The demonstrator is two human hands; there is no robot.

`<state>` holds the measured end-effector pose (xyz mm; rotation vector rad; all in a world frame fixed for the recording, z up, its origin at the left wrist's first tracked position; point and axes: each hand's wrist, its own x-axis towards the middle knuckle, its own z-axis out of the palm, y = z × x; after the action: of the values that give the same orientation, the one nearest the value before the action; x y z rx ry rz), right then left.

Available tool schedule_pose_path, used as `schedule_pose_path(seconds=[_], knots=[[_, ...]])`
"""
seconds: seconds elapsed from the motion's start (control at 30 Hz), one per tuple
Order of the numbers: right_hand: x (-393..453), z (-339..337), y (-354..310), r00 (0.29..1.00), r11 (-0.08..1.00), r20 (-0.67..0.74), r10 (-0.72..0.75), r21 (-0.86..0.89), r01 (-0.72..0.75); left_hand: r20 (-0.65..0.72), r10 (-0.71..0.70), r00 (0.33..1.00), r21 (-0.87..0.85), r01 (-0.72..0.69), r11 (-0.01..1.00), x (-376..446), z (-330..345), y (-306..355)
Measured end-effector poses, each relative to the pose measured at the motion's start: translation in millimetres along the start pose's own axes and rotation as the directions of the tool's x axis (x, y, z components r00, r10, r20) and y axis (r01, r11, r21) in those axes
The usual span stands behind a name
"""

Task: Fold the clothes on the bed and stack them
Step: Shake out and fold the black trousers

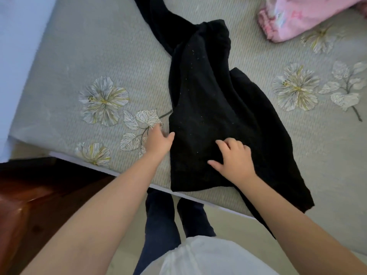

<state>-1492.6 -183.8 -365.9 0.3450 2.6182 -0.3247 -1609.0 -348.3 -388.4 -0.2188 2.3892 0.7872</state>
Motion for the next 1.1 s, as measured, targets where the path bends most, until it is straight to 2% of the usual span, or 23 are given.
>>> schedule_pose_path(seconds=[0.03,0.1,0.17,0.23,0.33,0.4,0.47,0.5,0.53,0.6,0.67,0.7,0.83,0.87,1.0,1.1], knots=[[5,5,-11,0.998,0.998,0.018,-0.067,-0.009,0.067,0.072,0.006,0.997,-0.119,0.002,0.993,4,2,4],[9,15,-29,0.989,0.99,0.047,-0.141,-0.01,0.141,0.21,0.107,0.972,-0.325,-0.034,0.945,5,2,9],[7,25,-43,0.995,0.997,0.07,-0.071,0.009,0.07,0.284,0.198,0.938,-0.365,-0.085,0.927,4,-9,6],[6,34,-58,0.996,0.996,0.05,0.077,0.044,-0.079,0.247,0.188,0.951,-0.283,-0.115,0.952,7,-29,-6],[18,36,-76,0.974,0.964,-0.032,0.226,0.151,-0.218,0.106,0.151,0.983,0.031,-0.155,0.987,19,-62,-32],[27,31,-73,0.974,0.947,-0.092,0.208,0.267,-0.177,0.042,0.185,0.982,0.138,-0.189,0.972,28,-81,-38],[22,13,-51,0.967,0.882,-0.163,0.198,0.459,-0.104,-0.042,0.226,0.973,0.125,-0.219,0.968,36,-93,-29],[16,1,-32,0.946,0.834,-0.202,0.254,0.541,-0.109,-0.081,0.26,0.962,0.122,-0.25,0.961,40,-96,-20],[9,-10,-7,0.906,0.781,-0.212,0.366,0.6,-0.175,-0.091,0.304,0.948,0.129,-0.292,0.948,43,-97,-8],[-4,-30,49,0.792,0.645,-0.093,0.604,0.642,-0.416,-0.023,0.42,0.907,0.16,-0.412,0.897,49,-87,20],[-14,-43,99,0.706,0.54,0.111,0.699,0.564,-0.624,0.074,0.527,0.847,0.212,-0.53,0.821,55,-69,55],[-17,-48,115,0.686,0.522,0.153,0.711,0.538,-0.662,0.106,0.564,0.819,0.225,-0.573,0.789,59,-59,73],[-7,-69,135,0.63,0.483,-0.003,0.777,0.645,-0.592,0.136,0.652,0.746,0.289,-0.659,0.694,79,-27,137],[0,-72,133,0.624,0.466,-0.004,0.781,0.668,-0.58,0.154,0.667,0.729,0.31,-0.676,0.668,85,-21,148],[34,-67,103,0.642,0.389,0.205,0.739,0.648,-0.655,0.235,0.719,0.655,0.364,-0.745,0.559,106,-7,182],[50,-46,83,0.596,0.339,0.273,0.755,0.616,-0.711,0.267,0.764,0.588,0.331,-0.8,0.5,121,3,211]])
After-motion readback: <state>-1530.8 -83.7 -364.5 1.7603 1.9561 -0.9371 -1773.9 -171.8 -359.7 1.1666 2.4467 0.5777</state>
